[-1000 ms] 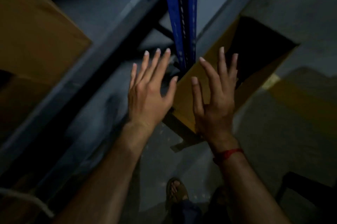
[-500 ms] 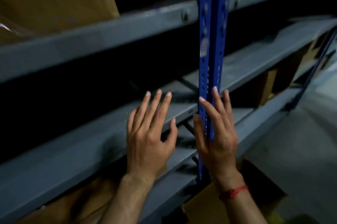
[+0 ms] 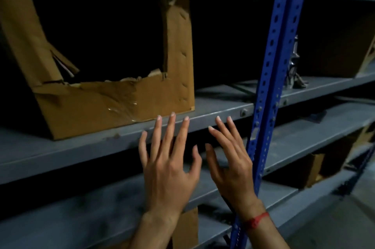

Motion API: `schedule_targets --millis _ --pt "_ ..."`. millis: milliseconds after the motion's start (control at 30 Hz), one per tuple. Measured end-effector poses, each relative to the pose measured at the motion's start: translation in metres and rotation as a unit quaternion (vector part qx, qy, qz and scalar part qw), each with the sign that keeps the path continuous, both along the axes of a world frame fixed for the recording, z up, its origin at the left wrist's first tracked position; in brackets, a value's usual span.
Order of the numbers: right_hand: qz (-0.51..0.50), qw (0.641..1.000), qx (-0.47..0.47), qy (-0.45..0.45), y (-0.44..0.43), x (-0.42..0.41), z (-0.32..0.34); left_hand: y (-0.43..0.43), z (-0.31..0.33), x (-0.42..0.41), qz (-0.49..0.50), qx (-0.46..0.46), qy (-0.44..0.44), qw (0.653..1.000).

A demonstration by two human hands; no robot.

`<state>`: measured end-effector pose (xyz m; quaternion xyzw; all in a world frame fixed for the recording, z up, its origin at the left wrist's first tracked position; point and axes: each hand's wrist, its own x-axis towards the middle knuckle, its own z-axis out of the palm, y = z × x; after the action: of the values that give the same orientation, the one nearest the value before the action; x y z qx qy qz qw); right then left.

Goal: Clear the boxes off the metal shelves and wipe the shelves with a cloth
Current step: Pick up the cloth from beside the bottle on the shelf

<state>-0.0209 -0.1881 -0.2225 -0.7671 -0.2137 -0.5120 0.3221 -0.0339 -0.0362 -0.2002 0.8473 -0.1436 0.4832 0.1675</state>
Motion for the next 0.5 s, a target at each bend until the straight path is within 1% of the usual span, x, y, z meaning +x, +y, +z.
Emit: schedule_targets --millis 133,267,367,500 --pt "0.034 0.998 -0.035 -0.033 0.009 0.022 0.030 0.013 0.030 0.012 0.072 0.004 -0.014 0.997" --pt "0.070 0.994 -0.036 -0.071 0.024 0.045 0.060 0.027 0.050 0.024 0.111 0.009 -0.030 0.993" --pt "0.091 0.991 -0.034 -0.087 0.029 0.058 0.075 0.029 0.059 0.034 0.126 -0.004 -0.043 0.991" --pt "0.105 0.987 -0.029 -0.116 0.014 0.076 0.086 0.008 0.065 0.044 0.129 0.012 -0.053 0.990"
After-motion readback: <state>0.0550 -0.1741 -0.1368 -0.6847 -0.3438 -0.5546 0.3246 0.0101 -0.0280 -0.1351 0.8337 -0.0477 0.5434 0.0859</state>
